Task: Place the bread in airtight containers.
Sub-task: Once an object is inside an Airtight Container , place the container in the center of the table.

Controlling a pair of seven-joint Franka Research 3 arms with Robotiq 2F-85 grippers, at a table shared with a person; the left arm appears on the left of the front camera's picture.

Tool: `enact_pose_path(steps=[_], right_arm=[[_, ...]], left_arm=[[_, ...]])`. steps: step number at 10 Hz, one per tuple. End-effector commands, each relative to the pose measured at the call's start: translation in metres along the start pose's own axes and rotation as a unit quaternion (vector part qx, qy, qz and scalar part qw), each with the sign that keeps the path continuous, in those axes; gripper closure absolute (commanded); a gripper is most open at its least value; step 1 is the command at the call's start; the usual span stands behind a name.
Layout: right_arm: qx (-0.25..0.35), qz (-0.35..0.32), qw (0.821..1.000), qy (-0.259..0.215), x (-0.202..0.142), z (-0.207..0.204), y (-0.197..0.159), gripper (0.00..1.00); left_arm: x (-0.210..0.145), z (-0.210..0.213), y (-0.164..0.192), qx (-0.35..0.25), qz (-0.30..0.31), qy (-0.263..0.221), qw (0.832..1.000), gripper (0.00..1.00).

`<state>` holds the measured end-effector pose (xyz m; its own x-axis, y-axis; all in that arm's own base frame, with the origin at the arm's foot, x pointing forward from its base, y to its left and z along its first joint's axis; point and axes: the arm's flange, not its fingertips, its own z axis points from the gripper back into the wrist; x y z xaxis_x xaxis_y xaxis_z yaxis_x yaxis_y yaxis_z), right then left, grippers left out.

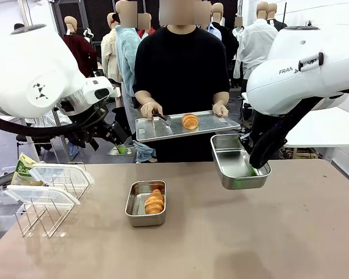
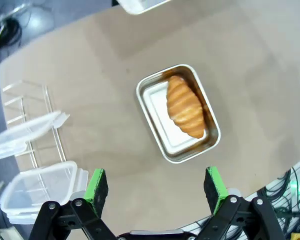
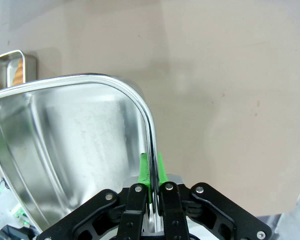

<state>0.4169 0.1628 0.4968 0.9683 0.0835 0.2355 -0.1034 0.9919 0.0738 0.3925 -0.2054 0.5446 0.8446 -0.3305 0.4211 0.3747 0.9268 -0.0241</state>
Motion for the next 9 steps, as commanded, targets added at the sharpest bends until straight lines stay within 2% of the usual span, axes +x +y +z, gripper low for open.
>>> enact_pose_path(steps=[1, 4, 5, 9], right_arm=[[0.003, 0.000, 1.000, -0.002, 0.0005, 0.0027, 0.0001, 1.00], [0.003, 0.000, 1.000, -0.002, 0.0005, 0.0027, 0.0001, 1.00], [0.003, 0.000, 1.000, -0.002, 0.0005, 0.0027, 0.0001, 1.00], [0.003, 0.000, 1.000, -0.002, 0.0005, 0.0027, 0.0001, 1.00]], left_arm=[[-0.0152, 0.0114, 0.0037, -0.008, -0.022, -0.016, 1.000, 0.00], [-0.0147, 0.0107, 0.0033, -0.018, -0.015, -0.023, 0.999, 0.00], [-0.0083, 0.0205, -0.0043, 0.003, -0.020, -0.020, 1.000, 0.00], [-0.0083, 0.0205, -0.0043, 0.003, -0.020, -0.020, 1.000, 0.00]])
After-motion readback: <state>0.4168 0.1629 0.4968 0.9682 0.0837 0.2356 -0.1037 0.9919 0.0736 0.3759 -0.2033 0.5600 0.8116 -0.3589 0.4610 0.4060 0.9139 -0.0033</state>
